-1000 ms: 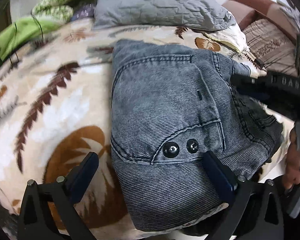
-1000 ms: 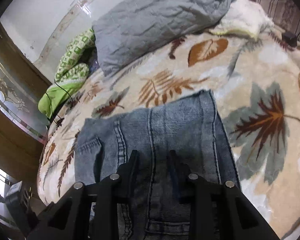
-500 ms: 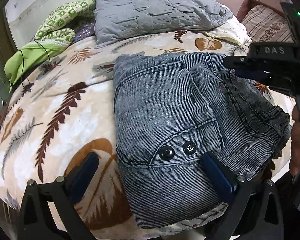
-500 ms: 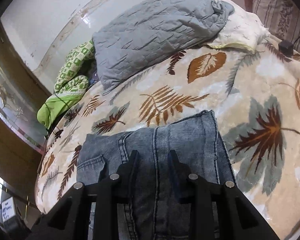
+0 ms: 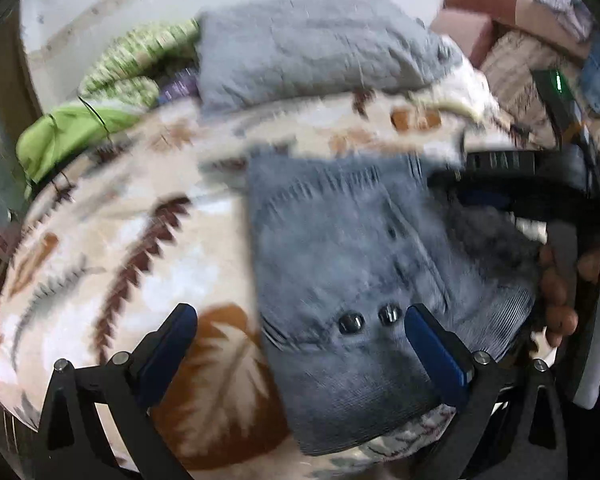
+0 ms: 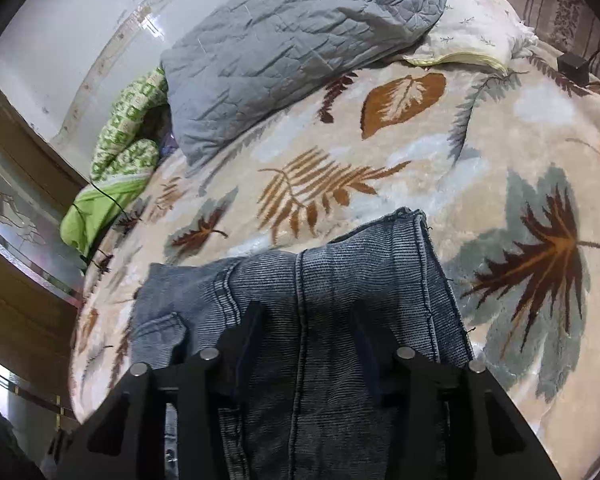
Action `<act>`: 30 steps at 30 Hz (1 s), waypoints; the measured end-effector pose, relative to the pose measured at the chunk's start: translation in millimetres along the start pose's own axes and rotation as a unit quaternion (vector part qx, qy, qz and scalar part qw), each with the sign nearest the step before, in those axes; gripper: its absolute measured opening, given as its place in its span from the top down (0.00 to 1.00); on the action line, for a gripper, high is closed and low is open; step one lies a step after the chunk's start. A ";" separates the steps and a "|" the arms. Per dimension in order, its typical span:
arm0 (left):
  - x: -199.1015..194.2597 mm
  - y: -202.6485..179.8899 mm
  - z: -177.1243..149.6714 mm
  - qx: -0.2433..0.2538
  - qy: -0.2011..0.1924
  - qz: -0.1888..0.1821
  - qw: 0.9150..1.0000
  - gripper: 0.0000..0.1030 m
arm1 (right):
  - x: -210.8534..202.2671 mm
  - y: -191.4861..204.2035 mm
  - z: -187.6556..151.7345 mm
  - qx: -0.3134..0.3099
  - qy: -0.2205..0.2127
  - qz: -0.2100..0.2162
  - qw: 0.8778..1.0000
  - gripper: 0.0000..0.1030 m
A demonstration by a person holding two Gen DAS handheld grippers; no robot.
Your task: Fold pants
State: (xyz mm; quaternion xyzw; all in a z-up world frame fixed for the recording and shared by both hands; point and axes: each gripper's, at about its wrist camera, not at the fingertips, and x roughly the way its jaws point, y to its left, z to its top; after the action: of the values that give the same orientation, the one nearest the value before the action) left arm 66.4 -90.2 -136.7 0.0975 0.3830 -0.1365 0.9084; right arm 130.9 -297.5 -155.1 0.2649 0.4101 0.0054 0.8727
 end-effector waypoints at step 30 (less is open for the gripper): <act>32.3 10.5 -31.5 -0.036 0.102 -0.004 0.994 0.00 | -61.5 16.0 -111.1 -0.202 -0.001 -0.097 0.975 0.49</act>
State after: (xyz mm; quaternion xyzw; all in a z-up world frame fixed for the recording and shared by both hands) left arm 70.3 -77.1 -181.0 0.0765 0.4784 -0.1156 0.8671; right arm 13.6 -246.8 -161.9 0.0419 0.4232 0.0032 0.9051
